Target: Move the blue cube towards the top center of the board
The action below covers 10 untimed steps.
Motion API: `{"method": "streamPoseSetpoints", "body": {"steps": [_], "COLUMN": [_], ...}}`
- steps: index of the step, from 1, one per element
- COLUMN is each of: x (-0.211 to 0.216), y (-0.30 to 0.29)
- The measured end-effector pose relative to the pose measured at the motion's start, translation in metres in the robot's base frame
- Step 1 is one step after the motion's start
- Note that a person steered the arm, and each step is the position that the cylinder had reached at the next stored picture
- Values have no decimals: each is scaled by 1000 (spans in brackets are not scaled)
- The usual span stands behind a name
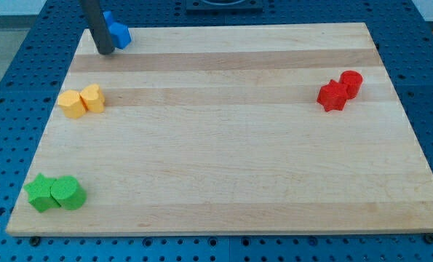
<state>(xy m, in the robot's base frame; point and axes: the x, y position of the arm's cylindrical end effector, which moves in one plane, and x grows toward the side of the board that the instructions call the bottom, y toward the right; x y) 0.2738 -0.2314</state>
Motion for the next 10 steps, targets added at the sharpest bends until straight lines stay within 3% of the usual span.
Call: {"method": "streamPoseSetpoints", "body": {"steps": [1,2,5,8,10], "x": [1,-32,-32,-83,-83], "y": [-29,-73,-73,-72,-71]}}
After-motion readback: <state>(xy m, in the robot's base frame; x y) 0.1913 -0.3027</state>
